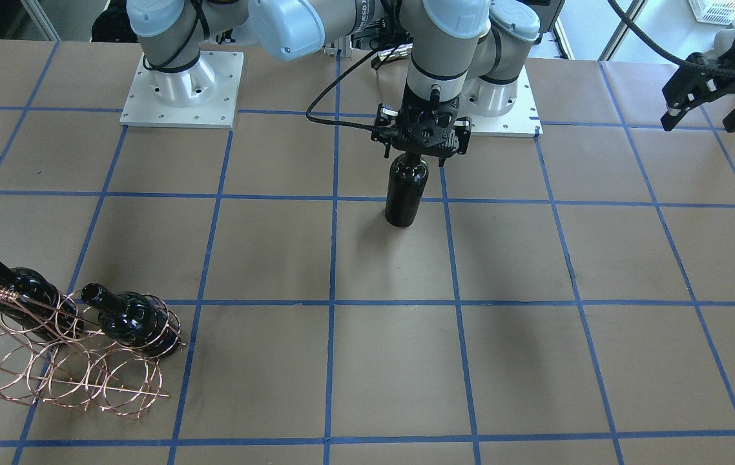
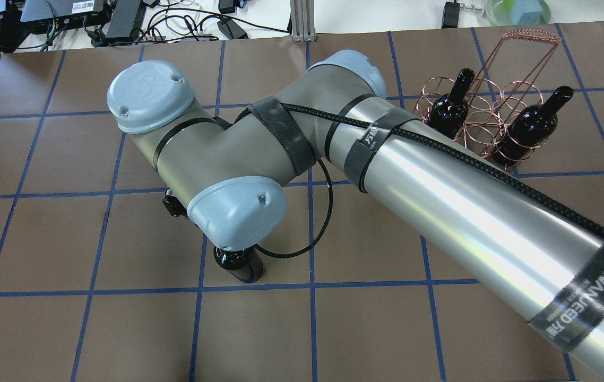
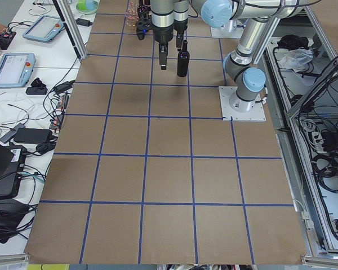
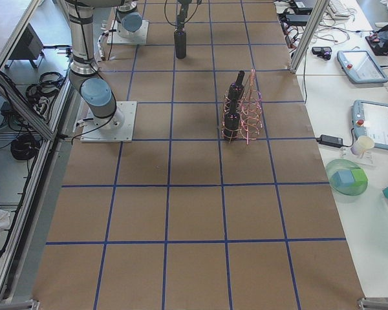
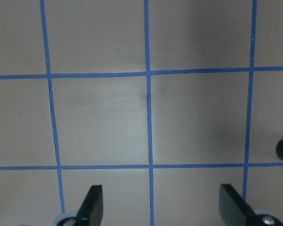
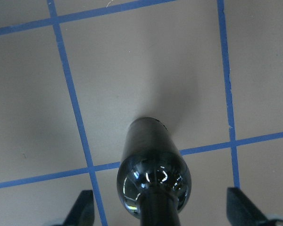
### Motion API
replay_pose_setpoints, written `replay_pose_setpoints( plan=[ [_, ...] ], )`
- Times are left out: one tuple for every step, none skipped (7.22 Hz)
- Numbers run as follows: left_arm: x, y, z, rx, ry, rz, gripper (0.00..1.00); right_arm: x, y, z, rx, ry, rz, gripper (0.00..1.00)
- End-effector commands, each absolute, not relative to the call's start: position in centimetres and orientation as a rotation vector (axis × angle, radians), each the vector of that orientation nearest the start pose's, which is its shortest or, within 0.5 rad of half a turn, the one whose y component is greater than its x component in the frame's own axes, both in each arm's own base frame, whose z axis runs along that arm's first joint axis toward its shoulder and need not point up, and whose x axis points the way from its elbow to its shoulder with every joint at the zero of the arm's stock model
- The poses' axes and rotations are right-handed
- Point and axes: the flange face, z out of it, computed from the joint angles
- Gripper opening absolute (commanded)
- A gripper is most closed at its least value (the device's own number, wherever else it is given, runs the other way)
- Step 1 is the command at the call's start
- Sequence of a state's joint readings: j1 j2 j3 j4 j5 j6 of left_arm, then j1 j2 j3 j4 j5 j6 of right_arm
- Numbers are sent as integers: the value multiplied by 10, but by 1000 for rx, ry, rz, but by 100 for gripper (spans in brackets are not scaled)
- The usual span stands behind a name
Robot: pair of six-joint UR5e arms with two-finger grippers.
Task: Place wine into wine basket
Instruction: 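Lift the bottle off the table with the right gripper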
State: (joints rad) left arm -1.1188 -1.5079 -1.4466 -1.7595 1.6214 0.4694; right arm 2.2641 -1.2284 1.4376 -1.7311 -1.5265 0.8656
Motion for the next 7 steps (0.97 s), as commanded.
replay_pose_setpoints(
  plan=[
    [85,-468,560,26,3097,37,88,503,-390,378,278,3124,97,87],
    [85,-468,560,26,3097,37,88,504,-390,378,278,3121,102,75],
    [85,-468,559,26,3097,39,88,505,-388,378,279,3104,123,70],
    [85,-468,559,26,3097,39,88,505,-388,378,277,3104,127,70],
    [85,-468,559,26,3097,39,88,506,-388,377,277,3105,128,70],
    [85,-468,559,26,3097,39,88,506,-388,378,277,3102,128,66],
    [85,-468,559,26,3097,39,88,506,-388,378,277,3100,135,57]
  ],
)
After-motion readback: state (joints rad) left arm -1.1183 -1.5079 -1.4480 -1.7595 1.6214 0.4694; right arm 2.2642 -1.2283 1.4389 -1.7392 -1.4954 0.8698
